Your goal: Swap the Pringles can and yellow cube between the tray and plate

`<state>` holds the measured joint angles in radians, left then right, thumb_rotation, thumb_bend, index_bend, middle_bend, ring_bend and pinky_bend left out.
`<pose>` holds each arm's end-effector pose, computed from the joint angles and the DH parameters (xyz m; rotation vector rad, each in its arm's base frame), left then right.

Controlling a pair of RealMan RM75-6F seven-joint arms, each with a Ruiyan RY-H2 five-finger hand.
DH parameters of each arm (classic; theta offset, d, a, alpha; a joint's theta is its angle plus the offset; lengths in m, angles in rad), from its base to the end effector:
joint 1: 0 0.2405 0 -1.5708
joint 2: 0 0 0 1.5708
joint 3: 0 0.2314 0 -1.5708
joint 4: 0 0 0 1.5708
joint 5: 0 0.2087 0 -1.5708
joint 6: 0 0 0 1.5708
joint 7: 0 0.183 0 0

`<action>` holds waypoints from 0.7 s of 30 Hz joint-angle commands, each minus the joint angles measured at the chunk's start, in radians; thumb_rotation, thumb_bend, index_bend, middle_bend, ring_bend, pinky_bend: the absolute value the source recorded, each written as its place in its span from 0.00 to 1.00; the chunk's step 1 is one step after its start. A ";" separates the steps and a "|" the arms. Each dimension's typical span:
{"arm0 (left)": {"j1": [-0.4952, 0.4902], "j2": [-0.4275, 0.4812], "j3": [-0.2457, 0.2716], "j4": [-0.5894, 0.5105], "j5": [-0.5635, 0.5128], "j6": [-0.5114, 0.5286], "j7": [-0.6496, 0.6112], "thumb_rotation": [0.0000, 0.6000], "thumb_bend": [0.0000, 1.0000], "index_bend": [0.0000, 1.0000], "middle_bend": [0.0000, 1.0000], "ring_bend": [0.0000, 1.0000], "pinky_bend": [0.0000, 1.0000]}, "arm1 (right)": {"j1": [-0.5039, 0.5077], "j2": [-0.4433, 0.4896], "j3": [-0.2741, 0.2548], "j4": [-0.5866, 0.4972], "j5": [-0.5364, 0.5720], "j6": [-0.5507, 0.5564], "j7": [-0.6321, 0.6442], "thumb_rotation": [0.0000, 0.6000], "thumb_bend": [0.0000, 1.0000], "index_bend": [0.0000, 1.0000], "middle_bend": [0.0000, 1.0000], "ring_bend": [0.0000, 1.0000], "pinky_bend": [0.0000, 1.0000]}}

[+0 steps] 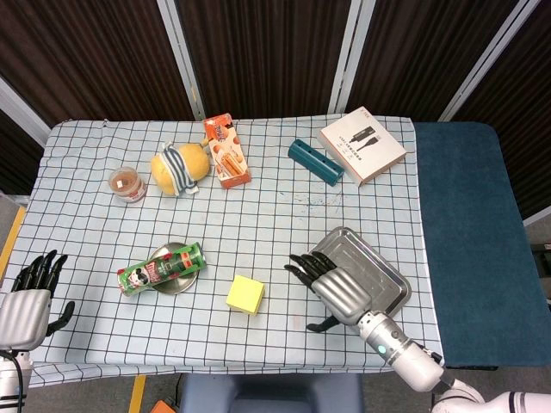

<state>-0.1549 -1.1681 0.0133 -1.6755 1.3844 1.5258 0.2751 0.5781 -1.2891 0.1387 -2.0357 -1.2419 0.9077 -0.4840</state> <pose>-0.2789 0.2224 0.1316 -1.4064 -0.8074 -0.7477 -0.0733 -0.2601 0.0013 2.1079 -1.0089 0.9878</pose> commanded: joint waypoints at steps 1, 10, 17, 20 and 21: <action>0.003 0.002 -0.004 -0.001 -0.002 -0.006 0.000 1.00 0.38 0.00 0.00 0.00 0.14 | 0.069 -0.083 0.013 -0.005 0.125 -0.007 -0.097 1.00 0.06 0.00 0.02 0.00 0.15; 0.006 0.015 -0.015 -0.013 -0.015 -0.041 0.001 1.00 0.38 0.01 0.00 0.00 0.14 | 0.191 -0.218 0.016 0.055 0.347 0.024 -0.221 1.00 0.06 0.03 0.05 0.01 0.16; 0.007 0.028 -0.021 -0.024 -0.027 -0.071 0.001 1.00 0.38 0.02 0.00 0.00 0.14 | 0.289 -0.345 0.045 0.156 0.512 0.075 -0.292 1.00 0.06 0.08 0.11 0.07 0.19; 0.006 0.030 -0.024 -0.023 -0.029 -0.080 0.002 1.00 0.38 0.02 0.00 0.00 0.14 | 0.319 -0.389 0.054 0.193 0.538 0.100 -0.308 1.00 0.06 0.09 0.14 0.10 0.20; 0.006 0.030 -0.024 -0.023 -0.029 -0.083 0.001 1.00 0.38 0.02 0.00 0.00 0.14 | 0.325 -0.399 0.055 0.201 0.541 0.107 -0.310 1.00 0.06 0.09 0.14 0.11 0.21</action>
<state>-0.1486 -1.1384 -0.0105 -1.6983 1.3556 1.4449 0.2766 0.8887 -1.6703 0.1859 -1.8505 -0.7119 0.9993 -0.7821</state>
